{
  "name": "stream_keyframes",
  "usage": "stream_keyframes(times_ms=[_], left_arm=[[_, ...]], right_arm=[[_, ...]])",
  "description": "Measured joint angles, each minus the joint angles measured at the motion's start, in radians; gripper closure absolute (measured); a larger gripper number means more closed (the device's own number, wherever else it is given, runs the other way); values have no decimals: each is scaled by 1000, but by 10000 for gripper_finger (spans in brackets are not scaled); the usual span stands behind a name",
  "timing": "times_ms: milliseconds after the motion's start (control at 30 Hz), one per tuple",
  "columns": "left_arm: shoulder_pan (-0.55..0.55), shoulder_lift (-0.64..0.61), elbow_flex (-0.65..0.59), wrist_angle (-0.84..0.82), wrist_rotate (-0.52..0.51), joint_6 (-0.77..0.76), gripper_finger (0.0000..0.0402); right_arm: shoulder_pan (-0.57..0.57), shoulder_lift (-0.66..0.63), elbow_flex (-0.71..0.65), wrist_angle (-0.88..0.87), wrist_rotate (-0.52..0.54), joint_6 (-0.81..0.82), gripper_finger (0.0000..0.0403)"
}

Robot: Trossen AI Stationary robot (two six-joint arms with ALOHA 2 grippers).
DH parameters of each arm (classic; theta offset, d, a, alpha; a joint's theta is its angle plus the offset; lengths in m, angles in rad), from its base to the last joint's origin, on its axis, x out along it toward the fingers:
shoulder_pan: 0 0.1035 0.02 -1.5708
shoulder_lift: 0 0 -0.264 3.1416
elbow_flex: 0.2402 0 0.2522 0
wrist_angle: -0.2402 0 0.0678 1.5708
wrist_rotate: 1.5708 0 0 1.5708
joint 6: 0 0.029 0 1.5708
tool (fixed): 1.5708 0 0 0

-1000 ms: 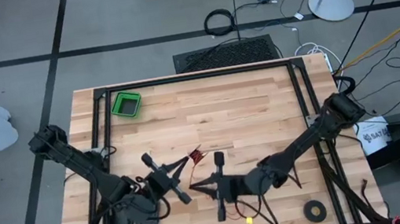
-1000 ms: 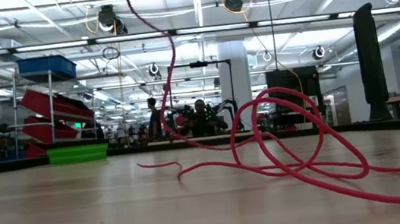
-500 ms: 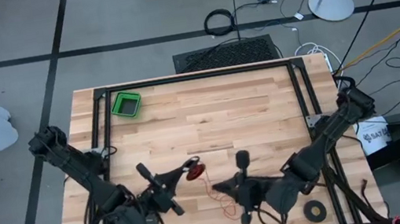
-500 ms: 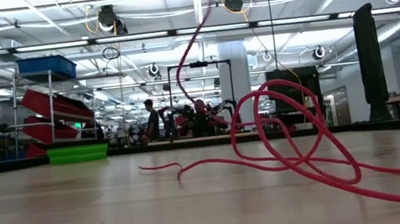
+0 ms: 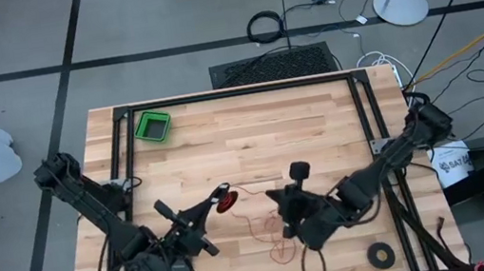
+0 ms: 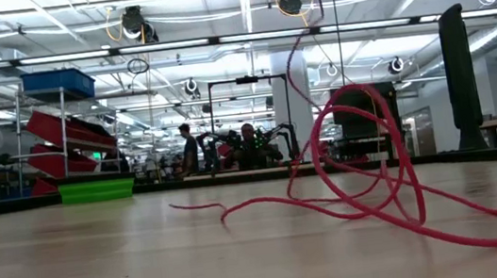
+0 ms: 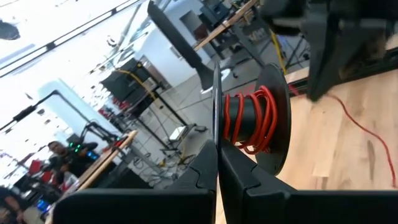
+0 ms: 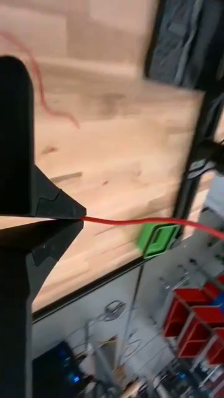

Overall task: Coil cords
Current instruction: Uncoil the red wire from the spool

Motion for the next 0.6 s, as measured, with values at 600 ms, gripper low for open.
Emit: stream_keyframes(times_ms=[600], left_arm=[[8, 0, 0, 98, 68, 0, 398]], right_arm=[[-190, 0, -394, 761, -249, -183, 403]])
